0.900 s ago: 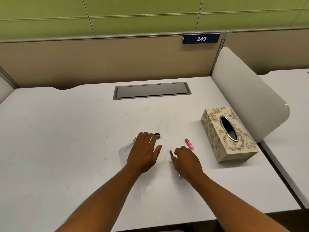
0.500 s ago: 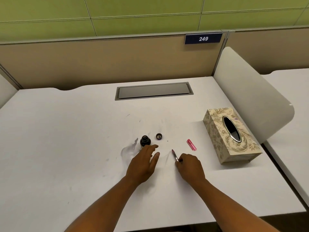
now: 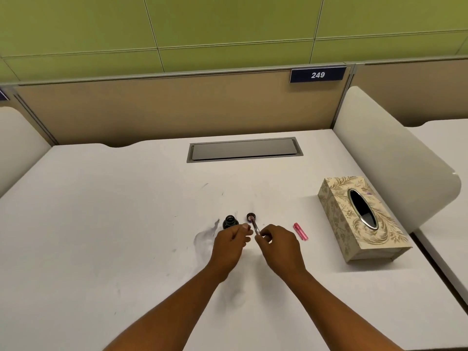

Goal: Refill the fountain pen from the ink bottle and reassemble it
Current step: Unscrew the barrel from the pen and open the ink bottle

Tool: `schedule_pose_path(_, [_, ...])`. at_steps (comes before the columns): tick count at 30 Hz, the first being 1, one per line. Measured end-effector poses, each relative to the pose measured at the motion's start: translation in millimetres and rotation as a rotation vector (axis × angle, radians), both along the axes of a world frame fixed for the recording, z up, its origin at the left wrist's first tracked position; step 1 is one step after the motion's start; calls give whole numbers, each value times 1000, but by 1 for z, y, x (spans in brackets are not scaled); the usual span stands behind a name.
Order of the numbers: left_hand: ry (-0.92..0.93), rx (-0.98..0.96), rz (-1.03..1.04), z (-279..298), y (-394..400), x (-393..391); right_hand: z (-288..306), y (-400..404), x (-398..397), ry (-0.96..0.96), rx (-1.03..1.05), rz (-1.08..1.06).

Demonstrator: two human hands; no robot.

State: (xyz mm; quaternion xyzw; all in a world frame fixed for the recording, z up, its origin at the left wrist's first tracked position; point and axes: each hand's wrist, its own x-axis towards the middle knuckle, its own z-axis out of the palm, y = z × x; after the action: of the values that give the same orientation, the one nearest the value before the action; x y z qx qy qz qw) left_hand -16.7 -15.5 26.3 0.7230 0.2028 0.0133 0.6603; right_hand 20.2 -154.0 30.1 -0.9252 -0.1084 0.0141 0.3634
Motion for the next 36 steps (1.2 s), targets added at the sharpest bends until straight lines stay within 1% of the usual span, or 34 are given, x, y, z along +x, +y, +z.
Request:
schedule_pose_path(6, [-58, -300, 41, 20, 9, 9, 22, 13, 2, -85, 41, 53])
schedule_pose_path(9, [-82, -401, 81, 27, 12, 6, 28, 16, 1, -121, 8, 84])
schedule_pose_path(12, [-71, -462, 98, 30, 13, 6, 29, 18, 1, -136, -28, 109])
schedule_pose_path(17, [-35, -489, 107, 35, 18, 7, 34, 20, 0, -115, -6, 119])
schedule_pose_path(20, [-41, -537, 97, 39, 19, 7, 37, 19, 1, -23, 38, 90])
schedule_pose_path(22, [-42, -554, 106, 40, 20, 7, 38, 16, 1, 109, 91, 87])
schedule_pose_path(23, [-40, -560, 117, 41, 20, 8, 39, 14, 2, 233, 167, 84])
schedule_pose_path(25, [-44, -576, 134, 42, 20, 8, 42, 10, 2, 531, 382, 87])
schedule_pose_path(26, [-46, -579, 136, 43, 19, 9, 44, 8, 2, 633, 461, 94])
schedule_pose_path(27, [-49, -580, 133, 44, 19, 9, 43, 6, 3, 682, 502, 98])
schedule_pose_path(28, [-52, -579, 128, 45, 18, 9, 43, 5, 4, 698, 523, 93])
schedule_pose_path(30, [-60, -573, 123, 47, 16, 9, 42, 5, 5, 668, 535, 63])
schedule_pose_path(36, [-76, -556, 174, 48, 13, 12, 40, 8, 5, 473, 483, -14])
